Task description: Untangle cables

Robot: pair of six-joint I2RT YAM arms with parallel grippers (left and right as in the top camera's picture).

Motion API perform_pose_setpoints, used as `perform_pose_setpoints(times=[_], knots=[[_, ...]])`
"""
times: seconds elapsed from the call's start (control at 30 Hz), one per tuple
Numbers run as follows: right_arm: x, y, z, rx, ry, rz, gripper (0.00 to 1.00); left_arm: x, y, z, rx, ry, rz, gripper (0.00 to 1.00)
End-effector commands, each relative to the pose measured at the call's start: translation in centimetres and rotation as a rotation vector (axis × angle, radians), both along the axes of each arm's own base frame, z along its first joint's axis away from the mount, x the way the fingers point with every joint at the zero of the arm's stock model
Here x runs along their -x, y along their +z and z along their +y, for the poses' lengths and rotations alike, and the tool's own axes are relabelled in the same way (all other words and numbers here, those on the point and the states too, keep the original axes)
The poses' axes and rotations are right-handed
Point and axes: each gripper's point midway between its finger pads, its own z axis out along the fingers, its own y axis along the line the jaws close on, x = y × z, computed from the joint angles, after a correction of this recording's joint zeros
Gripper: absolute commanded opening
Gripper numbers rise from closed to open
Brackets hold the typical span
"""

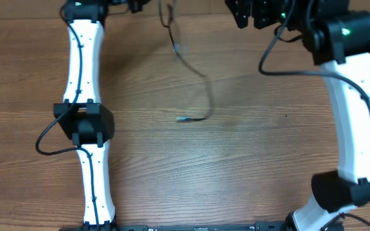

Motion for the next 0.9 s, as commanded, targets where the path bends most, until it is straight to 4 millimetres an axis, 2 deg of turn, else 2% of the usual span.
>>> perform_pose_setpoints(times=[0.0,0.17,0.27,0.3,0.63,0.87], knots=[[-1.4,-3.6,2.3,-0.044,0.073,0.09,0.99,2.4,1.3,-1.4,0.051,-0.158,-0.04,0.04],[-3.3,-6.5,4.7,-0.084,0.153,0.123,0.95,4.4,3.3,-2.5,0.096,-0.285,-0.067,0.04],[-4.3,-7.5,5.0,-0.084,0.155,0.121,0.83,5.2,4.4,-3.4,0.108,-0.333,-0.075,0.04],[-4.5,-7.7,5.1,-0.084,0.155,0.121,0.82,5.5,4.8,-3.8,0.11,-0.348,-0.078,0.04],[-6.0,-9.3,4.8,-0.062,0.123,0.121,0.83,8.0,7.6,-7.9,0.122,-0.441,-0.128,0.04],[-6.7,-9.1,4.4,-0.048,0.096,0.095,0.83,9.3,7.6,-9.8,0.122,-0.495,-0.103,0.04]])
